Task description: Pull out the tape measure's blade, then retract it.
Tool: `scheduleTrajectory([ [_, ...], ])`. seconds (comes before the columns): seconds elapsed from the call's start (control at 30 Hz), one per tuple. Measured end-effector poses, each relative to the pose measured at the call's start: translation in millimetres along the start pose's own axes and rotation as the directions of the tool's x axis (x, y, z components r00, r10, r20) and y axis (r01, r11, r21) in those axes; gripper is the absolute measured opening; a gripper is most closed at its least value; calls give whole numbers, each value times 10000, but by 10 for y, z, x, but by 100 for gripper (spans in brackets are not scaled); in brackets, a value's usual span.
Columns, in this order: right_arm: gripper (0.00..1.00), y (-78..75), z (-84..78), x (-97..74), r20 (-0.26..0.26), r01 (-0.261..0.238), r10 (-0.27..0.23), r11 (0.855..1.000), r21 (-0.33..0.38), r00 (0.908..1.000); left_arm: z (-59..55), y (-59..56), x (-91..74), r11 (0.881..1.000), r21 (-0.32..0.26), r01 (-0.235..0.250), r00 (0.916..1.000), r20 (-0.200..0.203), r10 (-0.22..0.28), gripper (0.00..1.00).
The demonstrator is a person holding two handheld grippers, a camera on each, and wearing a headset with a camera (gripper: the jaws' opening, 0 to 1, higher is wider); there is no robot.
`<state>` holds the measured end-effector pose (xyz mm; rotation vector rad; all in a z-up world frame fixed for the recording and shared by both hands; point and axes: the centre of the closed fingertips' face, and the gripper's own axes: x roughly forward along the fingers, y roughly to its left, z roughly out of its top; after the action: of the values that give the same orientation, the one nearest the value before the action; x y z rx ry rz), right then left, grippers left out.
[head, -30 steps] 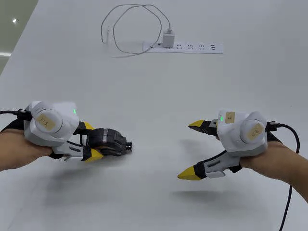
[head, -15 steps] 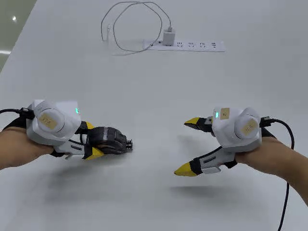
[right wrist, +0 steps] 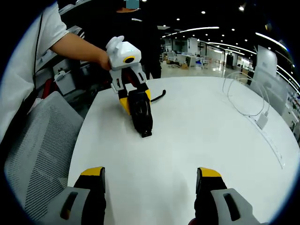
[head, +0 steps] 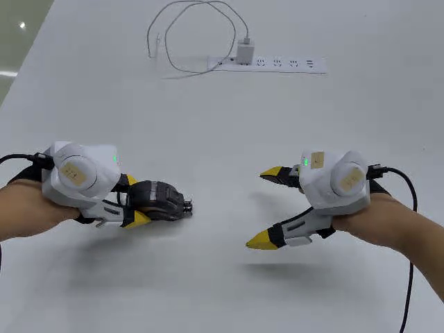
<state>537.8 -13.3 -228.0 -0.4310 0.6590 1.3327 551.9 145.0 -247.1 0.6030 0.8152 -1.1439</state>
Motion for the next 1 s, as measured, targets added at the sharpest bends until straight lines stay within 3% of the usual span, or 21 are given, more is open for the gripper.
scheduleTrajectory([
  [0.6,69,-16,237,375,340,-367,382,9983,-451,9987,-9,8,5,10000,-5,-41,10000,-73,41,28],
  [1.0,54,-16,318,595,524,-550,592,9955,-775,9969,-12,5,9,10000,3,-53,9999,-125,53,28],
])
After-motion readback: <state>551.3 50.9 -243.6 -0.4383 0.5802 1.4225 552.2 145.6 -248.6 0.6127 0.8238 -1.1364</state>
